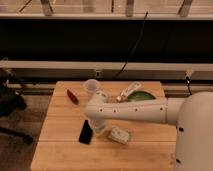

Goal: Push the eraser across the table

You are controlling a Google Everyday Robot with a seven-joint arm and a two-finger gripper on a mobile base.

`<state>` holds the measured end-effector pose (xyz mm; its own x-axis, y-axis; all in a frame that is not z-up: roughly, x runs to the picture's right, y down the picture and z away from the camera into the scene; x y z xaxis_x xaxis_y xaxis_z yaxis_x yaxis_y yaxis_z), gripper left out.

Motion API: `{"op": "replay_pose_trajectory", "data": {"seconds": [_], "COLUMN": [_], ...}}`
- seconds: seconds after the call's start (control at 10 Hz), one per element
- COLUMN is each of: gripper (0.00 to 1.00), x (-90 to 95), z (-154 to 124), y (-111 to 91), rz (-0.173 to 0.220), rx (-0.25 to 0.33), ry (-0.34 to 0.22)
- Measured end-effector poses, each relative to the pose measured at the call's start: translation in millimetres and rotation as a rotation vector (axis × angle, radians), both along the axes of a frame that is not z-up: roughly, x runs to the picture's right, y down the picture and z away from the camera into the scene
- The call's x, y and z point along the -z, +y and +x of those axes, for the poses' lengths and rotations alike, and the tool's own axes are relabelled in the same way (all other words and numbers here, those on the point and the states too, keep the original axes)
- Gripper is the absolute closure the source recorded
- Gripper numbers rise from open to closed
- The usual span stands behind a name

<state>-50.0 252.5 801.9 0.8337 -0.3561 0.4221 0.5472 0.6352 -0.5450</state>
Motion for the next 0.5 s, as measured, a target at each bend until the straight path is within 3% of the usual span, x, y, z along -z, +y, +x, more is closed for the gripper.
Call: {"op": "replay_pose_trajectory", "data": {"seconds": [0.5], "gripper": [0.97], "x": [-5.4], "z": [-21.7], "y": [0.0], "rz": [-0.007], "rx": [0.012], "ry": [-0.041]}}
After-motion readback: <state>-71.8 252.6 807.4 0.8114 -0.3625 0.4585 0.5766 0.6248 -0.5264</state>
